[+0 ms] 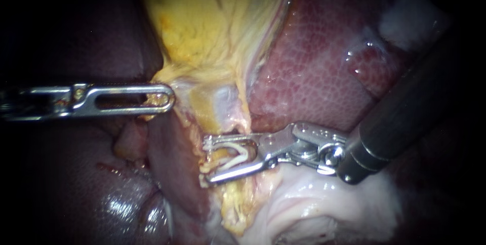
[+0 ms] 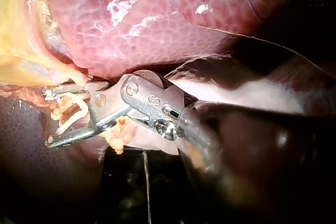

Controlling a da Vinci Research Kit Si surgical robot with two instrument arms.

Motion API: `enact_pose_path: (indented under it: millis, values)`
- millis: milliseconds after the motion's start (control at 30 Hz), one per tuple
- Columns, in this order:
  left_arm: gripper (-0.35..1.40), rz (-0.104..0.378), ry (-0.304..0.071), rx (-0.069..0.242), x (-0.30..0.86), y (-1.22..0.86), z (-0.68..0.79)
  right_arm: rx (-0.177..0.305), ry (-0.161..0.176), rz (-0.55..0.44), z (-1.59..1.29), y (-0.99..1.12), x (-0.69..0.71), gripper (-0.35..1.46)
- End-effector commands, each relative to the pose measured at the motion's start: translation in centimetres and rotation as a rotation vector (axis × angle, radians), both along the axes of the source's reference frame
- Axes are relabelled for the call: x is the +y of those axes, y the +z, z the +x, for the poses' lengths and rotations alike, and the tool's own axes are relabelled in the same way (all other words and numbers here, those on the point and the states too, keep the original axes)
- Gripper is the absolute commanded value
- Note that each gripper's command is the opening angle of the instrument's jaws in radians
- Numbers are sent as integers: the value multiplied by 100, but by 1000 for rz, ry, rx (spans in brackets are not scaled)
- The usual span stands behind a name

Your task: Clipping third clip left tube

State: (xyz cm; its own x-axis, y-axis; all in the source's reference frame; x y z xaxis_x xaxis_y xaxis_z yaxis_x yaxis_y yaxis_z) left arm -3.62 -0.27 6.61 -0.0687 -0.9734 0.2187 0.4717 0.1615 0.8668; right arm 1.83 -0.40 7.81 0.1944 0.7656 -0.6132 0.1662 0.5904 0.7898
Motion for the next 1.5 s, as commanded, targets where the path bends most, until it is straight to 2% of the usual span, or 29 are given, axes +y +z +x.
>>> enact_pose_path:
  millis: [33, 433, 733, 933, 1267, 1500]
  values:
    - [-35, 0, 0, 0, 0, 0, 0, 0, 0, 0, 0, 0, 0, 60]
    - [-35, -5, 3, 0, 0, -1, 2, 4, -4, -3, -7, -6, 0, 60]
    - [-35, -3, 6, -2, 1, -4, 7, 0, 11, -17, -41, -23, 21, 60]
    - [-35, -2, 7, -2, 1, -6, 9, -6, 19, -21, -58, -25, 24, 60]
    - [-35, -3, 3, -3, 0, -10, 8, -9, 23, -25, -50, -18, 22, 60]
    - [-35, -4, 0, -4, -1, -12, 7, -13, 27, -37, -31, 1, 12, 60]
